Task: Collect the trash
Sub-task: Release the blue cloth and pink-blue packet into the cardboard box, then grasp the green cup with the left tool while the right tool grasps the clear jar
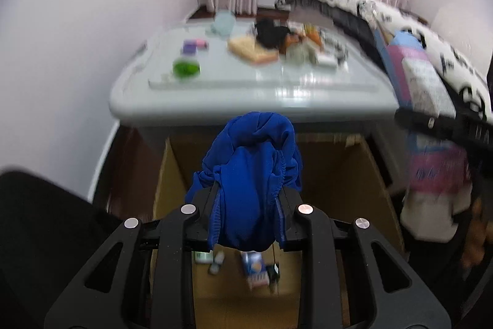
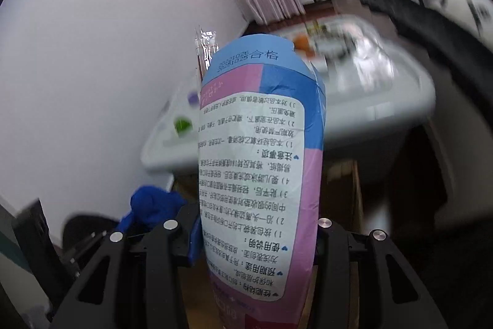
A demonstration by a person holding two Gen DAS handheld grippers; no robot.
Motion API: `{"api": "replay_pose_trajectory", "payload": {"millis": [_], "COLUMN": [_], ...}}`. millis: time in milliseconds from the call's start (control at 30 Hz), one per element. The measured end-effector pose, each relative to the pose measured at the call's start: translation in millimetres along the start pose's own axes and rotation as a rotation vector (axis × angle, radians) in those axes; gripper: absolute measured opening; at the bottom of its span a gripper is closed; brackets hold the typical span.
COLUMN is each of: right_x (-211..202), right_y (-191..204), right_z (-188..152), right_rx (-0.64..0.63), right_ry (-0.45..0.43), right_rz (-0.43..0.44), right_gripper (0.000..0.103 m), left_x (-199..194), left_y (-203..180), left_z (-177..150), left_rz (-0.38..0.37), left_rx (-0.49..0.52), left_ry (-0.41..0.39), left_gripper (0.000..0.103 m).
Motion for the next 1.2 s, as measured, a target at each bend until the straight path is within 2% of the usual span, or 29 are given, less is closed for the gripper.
{"api": "replay_pose_trajectory", "payload": {"millis": [100,167,233,433,467,500,533,567,600,800,900,967,1133,1200], "right_x": [16.7,26.9,36.5,45.1,46.5,47.5,45.4,44.5,41.9,39.5,39.3,41.6,43.9,44.1], "right_y": [-8.3,-13.2,-14.9,-20.7,-21.1,-22.4,-21.6,-21.5,-20.8,-20.7,-19.5,-18.0,-16.2,-16.1], "right_z": [-32.2,-40.6,-44.9,-45.0,-44.3,-45.0,-46.0,-46.5,-51.1,-44.6,-24.9,-3.3,57.2,67.1], "right_rx": [0.003,0.006,0.020,0.018,0.024,0.029,0.030,0.025,0.025,0.042,0.034,0.015,-0.016,-0.020], "right_ry": [0.047,0.084,0.121,0.154,0.162,0.165,0.155,0.145,0.144,0.134,0.134,0.118,0.018,-0.013], "right_rz": [-0.037,-0.050,-0.053,-0.066,-0.064,-0.070,-0.091,-0.099,-0.096,-0.072,-0.042,-0.041,-0.038,-0.021], "right_gripper": [0.045,0.045,0.045,0.048,0.062,0.077,0.080,0.080,0.080,0.080,0.080,0.080,0.080,0.080], "left_x": [13.6,19.5,24.7,34.7,34.7,36.1,34.5,32.5,30.4,31.0,41.1,54.6,104.6,126.9], "left_y": [10.5,15.4,16.1,6.8,5.6,4.7,4.3,4.1,4.0,11.4,26.0,35.5,66.7,78.8], "left_z": [-14.4,-16.8,-19.5,-25.4,-26.4,-26.7,-26.7,-26.1,-25.0,-16.0,7.4,35.3,110.0,129.6], "left_rz": [0.030,0.028,0.028,0.010,0.008,0.003,0.008,0.017,0.022,0.040,0.039,0.056,0.143,0.176], "left_rx": [0.000,-0.016,-0.020,0.016,0.020,0.023,0.026,0.029,0.031,0.009,-0.055,-0.101,-0.277,-0.338], "left_ry": [0.057,0.082,0.101,0.151,0.156,0.161,0.156,0.144,0.131,0.128,0.131,0.123,0.081,0.074], "left_gripper": [0.026,0.026,0.026,0.030,0.035,0.050,0.067,0.074,0.077,0.077,0.077,0.077,0.077,0.077]}}
Point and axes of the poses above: each gripper's, at about its wrist camera, not at the fingertips, and x roughly the way its jaws point, y to its left, z to its top, the point moved 2 cm from there along x, roughly the way its jaws point, and after that the axes turned 1 degree about -x, right-handed, at the moved point
